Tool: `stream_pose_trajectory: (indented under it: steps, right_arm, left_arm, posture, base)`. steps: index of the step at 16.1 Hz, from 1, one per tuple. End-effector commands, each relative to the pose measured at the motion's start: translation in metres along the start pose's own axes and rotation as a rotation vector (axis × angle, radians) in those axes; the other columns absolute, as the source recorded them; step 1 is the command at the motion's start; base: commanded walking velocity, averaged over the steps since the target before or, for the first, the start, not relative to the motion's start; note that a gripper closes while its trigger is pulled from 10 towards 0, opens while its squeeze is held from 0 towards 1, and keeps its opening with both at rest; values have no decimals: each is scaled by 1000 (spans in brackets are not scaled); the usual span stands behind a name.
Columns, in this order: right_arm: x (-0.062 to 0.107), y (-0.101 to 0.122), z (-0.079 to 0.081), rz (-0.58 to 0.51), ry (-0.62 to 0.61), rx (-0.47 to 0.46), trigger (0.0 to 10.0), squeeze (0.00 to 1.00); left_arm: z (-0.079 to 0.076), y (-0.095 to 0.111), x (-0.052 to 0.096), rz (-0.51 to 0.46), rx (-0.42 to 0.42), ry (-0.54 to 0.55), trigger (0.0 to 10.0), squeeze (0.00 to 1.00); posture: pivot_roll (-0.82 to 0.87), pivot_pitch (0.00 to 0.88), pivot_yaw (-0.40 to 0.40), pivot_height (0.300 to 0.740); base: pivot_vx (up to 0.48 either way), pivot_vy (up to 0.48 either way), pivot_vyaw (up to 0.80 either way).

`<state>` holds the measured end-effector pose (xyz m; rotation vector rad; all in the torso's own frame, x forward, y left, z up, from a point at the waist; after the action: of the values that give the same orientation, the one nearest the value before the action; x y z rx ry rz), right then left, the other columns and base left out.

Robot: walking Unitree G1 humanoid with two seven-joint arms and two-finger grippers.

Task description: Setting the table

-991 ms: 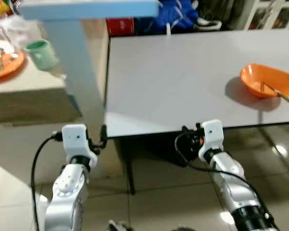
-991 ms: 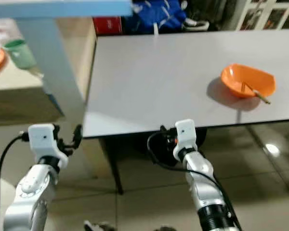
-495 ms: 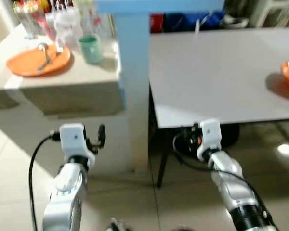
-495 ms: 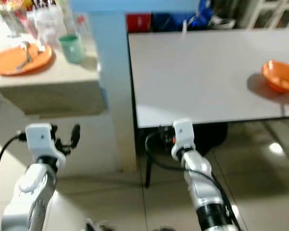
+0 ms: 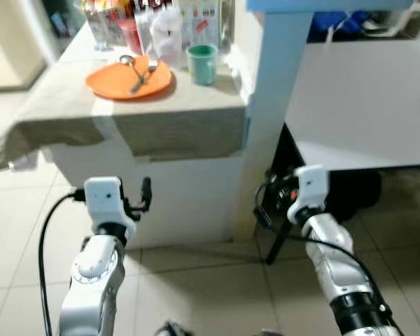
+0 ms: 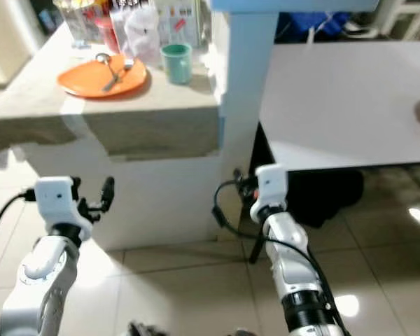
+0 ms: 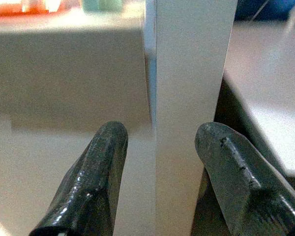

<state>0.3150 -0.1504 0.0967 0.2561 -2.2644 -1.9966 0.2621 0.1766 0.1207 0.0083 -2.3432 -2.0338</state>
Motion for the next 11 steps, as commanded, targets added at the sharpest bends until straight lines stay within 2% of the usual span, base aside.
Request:
stream_pose_trajectory:
  steps: [1,2,3,4,6,8,11]
  right_arm:
    - [-3,18,1,-91,-13,9,10000,0]
    - [-3,20,1,-101,-15,16,10000,0]
    - [-4,28,1,-145,-28,42,10000,0]
    - [-4,30,0,-157,-43,59,10000,0]
    - [-3,29,-2,-151,-63,51,10000,0]
    - [-2,24,-1,-138,-70,94,10000,0]
    - [1,19,0,-128,-68,124,10000,0]
  left_arm:
    - [7,6,-2,-39,-40,19,10000,0]
    - [7,9,-3,-51,-47,15,10000,0]
    - [11,18,-10,-92,-61,25,10000,0]
    - [13,19,-13,-90,-88,34,10000,0]
    - [14,17,-15,-63,-102,40,10000,0]
    - [7,16,-14,-80,-95,25,10000,0]
    - [0,16,-14,-87,-83,2,10000,0]
  posture:
    - [-74,38,36,740]
    - [-74,37,36,740]
    - [-80,35,42,740]
    - [-80,34,43,740]
    - [-84,35,47,740]
    - [-86,34,46,740]
    - [-87,35,46,740]
  base:
    - [0,469,0]
    - [0,469,0]
    - [0,469,0]
    - [0,469,0]
    - [0,0,0]
    - [0,0,0]
    - [455,0,0]
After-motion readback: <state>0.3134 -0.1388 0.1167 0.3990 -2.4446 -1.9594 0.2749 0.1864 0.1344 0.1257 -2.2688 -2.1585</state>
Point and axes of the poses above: a point about 5 cm out from each wrist's last joint towards the gripper, its own x axis pointing back from the gripper into the wrist, its own y axis along the axis of the wrist's last joint, z = x × y, the point moved 1 cm from there along -x, pointing out of the wrist towards the gripper, and after that the axes turned 7 degrees about x, right-handed, at the moved point
